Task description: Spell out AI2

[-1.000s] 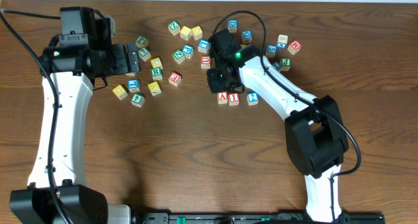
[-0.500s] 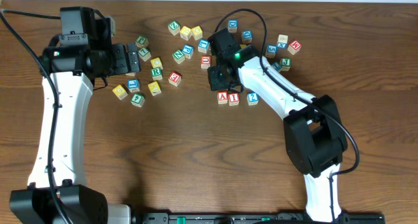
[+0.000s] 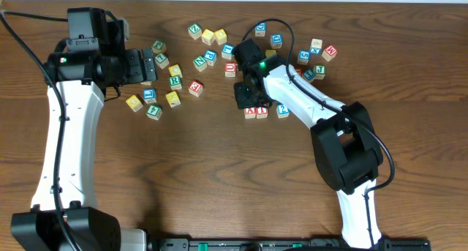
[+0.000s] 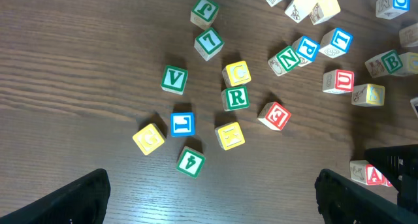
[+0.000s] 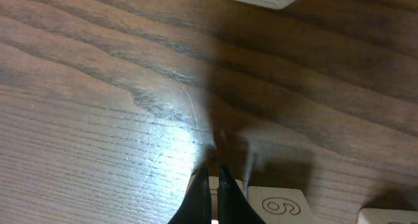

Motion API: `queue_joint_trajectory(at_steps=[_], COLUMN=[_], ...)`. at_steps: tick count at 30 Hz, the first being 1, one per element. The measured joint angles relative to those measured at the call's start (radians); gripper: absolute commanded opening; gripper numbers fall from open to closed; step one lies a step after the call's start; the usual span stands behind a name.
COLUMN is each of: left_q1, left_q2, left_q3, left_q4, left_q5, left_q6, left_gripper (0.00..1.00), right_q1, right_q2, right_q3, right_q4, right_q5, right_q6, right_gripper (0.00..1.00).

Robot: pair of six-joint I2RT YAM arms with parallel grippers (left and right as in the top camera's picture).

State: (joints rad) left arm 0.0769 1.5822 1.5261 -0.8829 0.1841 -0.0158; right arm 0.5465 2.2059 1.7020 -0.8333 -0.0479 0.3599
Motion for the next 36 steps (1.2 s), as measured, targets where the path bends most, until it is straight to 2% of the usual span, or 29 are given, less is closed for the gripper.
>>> queue_joint_trajectory(at_steps=[17,25,31,36], left_q1=[0.000,0.000,0.000,0.000], left_q2=[0.000,0.000,0.000,0.000], left_q3=[0.000,0.000,0.000,0.000], left_q4=[0.000,0.000,0.000,0.000], left_q5=[0.000,0.000,0.000,0.000], left_q6=[0.000,0.000,0.000,0.000], left_gripper=[1.00,0.99,0.99,1.00], right_q1=[-0.019,-0.164,-0.252,-0.264], right_q2=[-0.016,-0.216,-0.200,-0.174], right_q3=[-0.002,0.001,-0.010,-0.070], right_q4=[-0.007,-0.097,-0.200,-0.221], right_q5=[-0.001,0.000,0.005,0.006], right_q6=[0.003,0.003,0.003,0.003], right_gripper=[0.02,0.01,0.01,0.01])
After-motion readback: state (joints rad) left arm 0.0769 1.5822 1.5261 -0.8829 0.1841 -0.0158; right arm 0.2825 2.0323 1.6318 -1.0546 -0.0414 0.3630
